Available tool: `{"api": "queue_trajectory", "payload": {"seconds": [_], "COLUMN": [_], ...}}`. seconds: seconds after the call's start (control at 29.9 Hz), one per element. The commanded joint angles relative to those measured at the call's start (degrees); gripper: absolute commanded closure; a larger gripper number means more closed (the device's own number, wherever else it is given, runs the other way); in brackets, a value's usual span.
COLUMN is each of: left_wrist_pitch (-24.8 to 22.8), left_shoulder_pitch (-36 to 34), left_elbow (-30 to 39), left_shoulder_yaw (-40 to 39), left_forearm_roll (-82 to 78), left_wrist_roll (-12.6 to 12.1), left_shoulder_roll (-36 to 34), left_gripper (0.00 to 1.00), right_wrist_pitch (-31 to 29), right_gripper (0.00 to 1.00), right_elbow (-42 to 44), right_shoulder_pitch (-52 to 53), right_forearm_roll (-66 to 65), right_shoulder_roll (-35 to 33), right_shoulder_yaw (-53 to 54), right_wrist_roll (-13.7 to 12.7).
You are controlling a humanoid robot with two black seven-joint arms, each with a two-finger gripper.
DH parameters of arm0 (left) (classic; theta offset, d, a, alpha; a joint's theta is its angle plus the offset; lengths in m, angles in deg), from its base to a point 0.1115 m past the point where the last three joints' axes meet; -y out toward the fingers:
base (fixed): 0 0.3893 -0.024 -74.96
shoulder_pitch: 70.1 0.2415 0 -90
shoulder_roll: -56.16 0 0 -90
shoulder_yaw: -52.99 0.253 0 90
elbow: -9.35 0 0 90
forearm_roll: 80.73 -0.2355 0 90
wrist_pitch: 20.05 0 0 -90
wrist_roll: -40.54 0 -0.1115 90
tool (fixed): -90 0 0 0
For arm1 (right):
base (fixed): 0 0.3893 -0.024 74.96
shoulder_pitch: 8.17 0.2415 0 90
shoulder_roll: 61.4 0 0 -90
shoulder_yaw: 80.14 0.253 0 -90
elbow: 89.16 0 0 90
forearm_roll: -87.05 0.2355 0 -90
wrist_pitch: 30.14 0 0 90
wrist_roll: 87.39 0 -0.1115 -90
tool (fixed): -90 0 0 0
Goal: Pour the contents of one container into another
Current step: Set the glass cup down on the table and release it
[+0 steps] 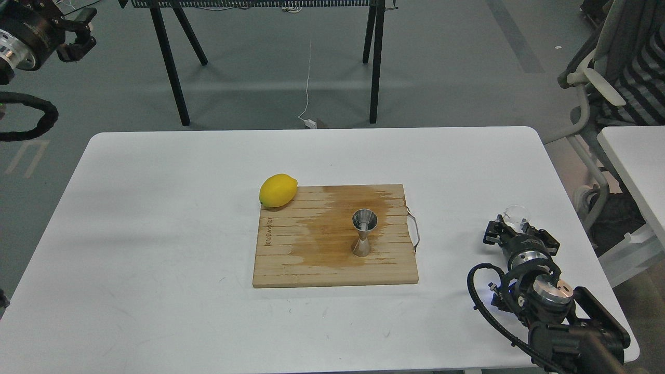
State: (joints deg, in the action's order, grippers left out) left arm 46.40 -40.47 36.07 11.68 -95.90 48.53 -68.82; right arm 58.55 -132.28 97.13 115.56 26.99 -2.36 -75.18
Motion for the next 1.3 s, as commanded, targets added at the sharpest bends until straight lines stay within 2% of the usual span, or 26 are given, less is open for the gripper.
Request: {"api": "queue_trajectory", "payload": {"seconds": [0.0,0.43,0.97,1.1,1.27], "left_wrist_pitch": [0.0,0.0,0.0,0.0,0.0], "left_shoulder_pitch": [0.0,-0.1,-0.3,-0.4,-0.4], "left_elbow": [0.0,0.0,0.0,0.0,0.0], "left_shoulder_yaw": [0.0,0.0,0.0,0.0,0.0], "left_forearm_roll": [0.0,0.0,0.0,0.0,0.0], "left_wrist_roll": [0.0,-0.1,0.0,-0.1,-0.1], "left_shoulder_roll": [0.1,0.0,0.0,0.0,0.0], "left_gripper": [0.01,0.01,0.01,0.01,0.01], "right_wrist_pitch": [-0.1,-0.4,-1.0,-0.9,-0.4], "right_gripper": [0.04,0.01,0.02,0.08,0.29], "right_elbow": [-0.4,-5.4,-3.5,-3.5,-3.5], "right_shoulder_pitch": [-0.1,-1.0,-1.4,-1.4,-1.3], "right_forearm_roll": [0.1,0.2,-0.1,-0.2,-0.3], "right_shoulder_roll": [0.0,-0.6,-0.6,-0.6,-0.6], "right_shoulder_yaw": [0.0,1.2,0.1,-0.3,-1.6], "right_wrist_roll": [0.0,-0.1,0.0,-0.1,-0.1]}}
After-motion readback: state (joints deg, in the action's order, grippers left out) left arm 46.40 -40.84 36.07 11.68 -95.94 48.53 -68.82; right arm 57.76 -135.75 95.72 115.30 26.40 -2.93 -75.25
